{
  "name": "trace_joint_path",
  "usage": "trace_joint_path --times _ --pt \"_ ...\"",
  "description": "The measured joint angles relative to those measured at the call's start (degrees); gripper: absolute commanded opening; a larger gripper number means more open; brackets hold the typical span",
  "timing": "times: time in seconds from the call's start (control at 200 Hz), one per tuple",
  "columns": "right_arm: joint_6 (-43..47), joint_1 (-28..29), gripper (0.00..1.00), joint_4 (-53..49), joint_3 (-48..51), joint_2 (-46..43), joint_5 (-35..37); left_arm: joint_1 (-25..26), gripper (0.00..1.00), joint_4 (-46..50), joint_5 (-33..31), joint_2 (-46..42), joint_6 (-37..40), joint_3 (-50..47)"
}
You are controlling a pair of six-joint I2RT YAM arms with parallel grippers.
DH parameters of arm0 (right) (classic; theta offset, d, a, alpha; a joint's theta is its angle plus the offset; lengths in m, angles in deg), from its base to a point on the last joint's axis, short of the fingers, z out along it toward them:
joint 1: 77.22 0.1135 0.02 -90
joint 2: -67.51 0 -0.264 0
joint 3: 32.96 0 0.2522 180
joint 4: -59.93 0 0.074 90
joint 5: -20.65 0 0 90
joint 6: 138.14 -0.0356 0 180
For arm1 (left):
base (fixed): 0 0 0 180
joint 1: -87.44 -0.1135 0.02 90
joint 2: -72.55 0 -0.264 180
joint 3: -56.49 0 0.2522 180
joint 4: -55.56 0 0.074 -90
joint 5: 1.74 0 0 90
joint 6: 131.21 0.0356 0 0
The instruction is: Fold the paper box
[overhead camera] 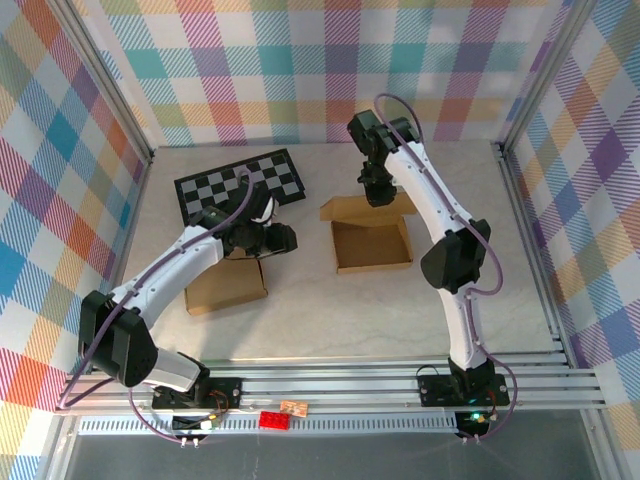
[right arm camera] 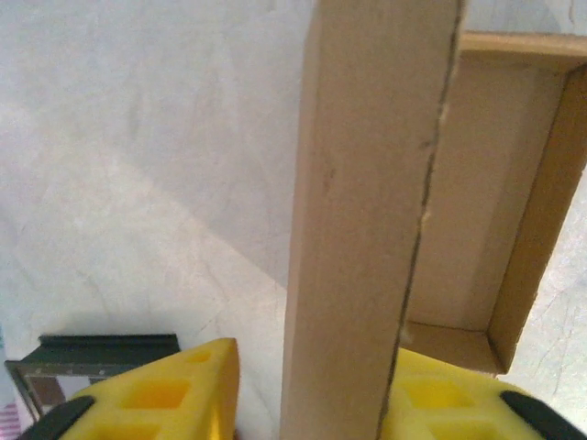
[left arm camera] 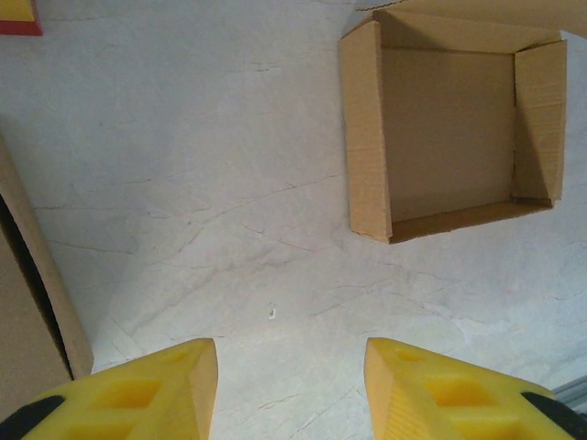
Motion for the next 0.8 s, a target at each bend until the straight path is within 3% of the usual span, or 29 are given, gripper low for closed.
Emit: trace_joint_path --times 0.12,0.22,0.41,0.525,0.645,0.8 --pt "4.8 0.0 0.57 1.9 1.3 -3.3 1.3 0.0 0.48 -0.9 0.0 2.0 0.2 0.2" --pt "10.9 -0.1 0.61 4.8 2.9 -6.3 2.2 0.0 0.5 -1.0 0.3 4.3 1.3 1.7" --pt "33.7 -1.6 0.67 15.3 7.0 -12.2 1.1 0.0 0.51 -1.0 1.2 8.1 4.7 7.0" --pt "52.5 -3.9 0.68 24.2 13.8 -18.0 -4.3 0.0 0.52 -1.3 2.0 9.9 8.6 9.6" --pt "72.0 -8.4 0.66 32.3 26.8 -27.6 -14.5 0.5 0.54 -1.5 2.5 11.1 15.0 10.8" --pt "81.0 -18.9 0.66 35.8 41.5 -37.1 -22.2 3.9 0.55 -1.5 1.0 13.4 23.8 12.0"
